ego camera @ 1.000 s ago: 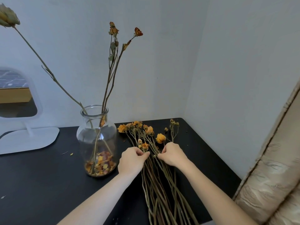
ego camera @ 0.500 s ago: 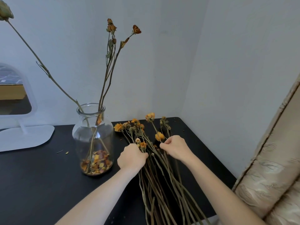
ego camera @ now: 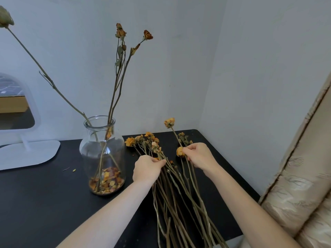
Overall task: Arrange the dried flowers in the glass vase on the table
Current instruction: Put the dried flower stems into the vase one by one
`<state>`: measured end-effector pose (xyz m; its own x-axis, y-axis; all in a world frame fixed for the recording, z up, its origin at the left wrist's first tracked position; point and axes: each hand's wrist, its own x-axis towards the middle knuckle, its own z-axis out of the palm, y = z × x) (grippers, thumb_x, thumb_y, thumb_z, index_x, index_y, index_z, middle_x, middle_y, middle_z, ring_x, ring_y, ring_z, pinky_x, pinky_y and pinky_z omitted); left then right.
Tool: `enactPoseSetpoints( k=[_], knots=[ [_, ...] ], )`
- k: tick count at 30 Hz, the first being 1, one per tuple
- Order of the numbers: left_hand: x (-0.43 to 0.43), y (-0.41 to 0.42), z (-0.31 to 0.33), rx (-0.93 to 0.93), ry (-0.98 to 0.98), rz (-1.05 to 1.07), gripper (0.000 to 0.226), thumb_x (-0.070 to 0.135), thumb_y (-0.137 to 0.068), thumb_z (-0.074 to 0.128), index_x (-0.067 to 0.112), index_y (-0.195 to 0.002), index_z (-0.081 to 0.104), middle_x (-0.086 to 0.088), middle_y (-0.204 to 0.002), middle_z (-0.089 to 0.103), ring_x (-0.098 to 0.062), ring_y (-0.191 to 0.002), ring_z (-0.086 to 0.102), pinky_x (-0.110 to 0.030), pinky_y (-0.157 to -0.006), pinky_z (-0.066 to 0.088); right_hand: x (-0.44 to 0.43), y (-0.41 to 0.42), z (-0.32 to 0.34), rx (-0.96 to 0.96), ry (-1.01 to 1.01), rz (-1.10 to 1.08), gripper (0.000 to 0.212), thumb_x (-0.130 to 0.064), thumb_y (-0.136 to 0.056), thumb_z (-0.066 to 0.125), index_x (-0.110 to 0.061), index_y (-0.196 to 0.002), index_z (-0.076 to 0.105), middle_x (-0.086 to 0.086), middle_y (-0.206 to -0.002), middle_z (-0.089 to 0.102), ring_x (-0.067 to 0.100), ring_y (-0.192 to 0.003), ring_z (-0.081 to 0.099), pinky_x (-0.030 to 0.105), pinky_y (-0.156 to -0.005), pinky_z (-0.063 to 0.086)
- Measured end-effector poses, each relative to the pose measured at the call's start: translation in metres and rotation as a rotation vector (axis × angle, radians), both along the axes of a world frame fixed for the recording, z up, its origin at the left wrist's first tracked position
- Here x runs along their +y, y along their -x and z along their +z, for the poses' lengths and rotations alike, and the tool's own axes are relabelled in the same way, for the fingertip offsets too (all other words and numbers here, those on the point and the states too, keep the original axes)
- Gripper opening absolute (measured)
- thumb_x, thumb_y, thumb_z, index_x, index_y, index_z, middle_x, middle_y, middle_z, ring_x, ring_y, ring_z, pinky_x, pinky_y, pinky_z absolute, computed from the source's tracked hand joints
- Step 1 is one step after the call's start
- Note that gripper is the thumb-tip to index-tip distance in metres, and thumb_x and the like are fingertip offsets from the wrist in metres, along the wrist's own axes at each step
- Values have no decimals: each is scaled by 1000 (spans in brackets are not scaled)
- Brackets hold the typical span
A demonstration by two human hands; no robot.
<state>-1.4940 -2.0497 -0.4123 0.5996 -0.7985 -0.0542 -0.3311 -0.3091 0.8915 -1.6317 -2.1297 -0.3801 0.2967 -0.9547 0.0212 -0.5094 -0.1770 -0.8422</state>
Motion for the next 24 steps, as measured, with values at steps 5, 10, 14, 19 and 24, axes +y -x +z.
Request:
enactPoseSetpoints(
  k=[5,10,14,19,24],
  knots=[
    [10,1,21,134,268,-63,13,29,-84,66,22,-77,74,10,-83,69,-4,-90,59,-23,-83,37,2,0,15,-141,8,-26,14,-23,-88,57,-16,-82,66,-8,-58,54,3,-53,48,18,-54,38],
    [27,-3,53,154,459,-157,14,30,-86,62,24,-82,74,-23,-89,66,-28,-83,59,-26,-76,43,5,-3,37,-289,28,-49,12,-23,-90,55,-15,-88,63,-4,-60,51,6,-50,45,18,-49,37],
    [53,-10,74,144,556,-232,17,41,-84,59,32,-84,74,-20,-78,62,-7,-63,48,-22,-61,35,14,-7,54,-414,19,-48,10,-23,-91,54,-17,-87,61,-5,-57,49,1,-41,43,13,-41,37],
    [94,-25,92,23,671,-200,28,57,-73,53,41,-88,70,14,-49,46,2,-46,41,-19,-53,29,30,-20,74,-556,32,-31,12,-21,-91,55,-12,-86,63,-5,-56,49,-2,-33,41,10,-35,32],
    [130,-64,121,-182,818,0,22,51,-81,49,38,-84,67,19,-59,57,5,-52,46,-13,-52,35,47,-40,82,-597,61,11,14,-22,-91,55,-11,-91,64,-5,-57,49,-2,-33,42,10,-34,31]
  ],
)
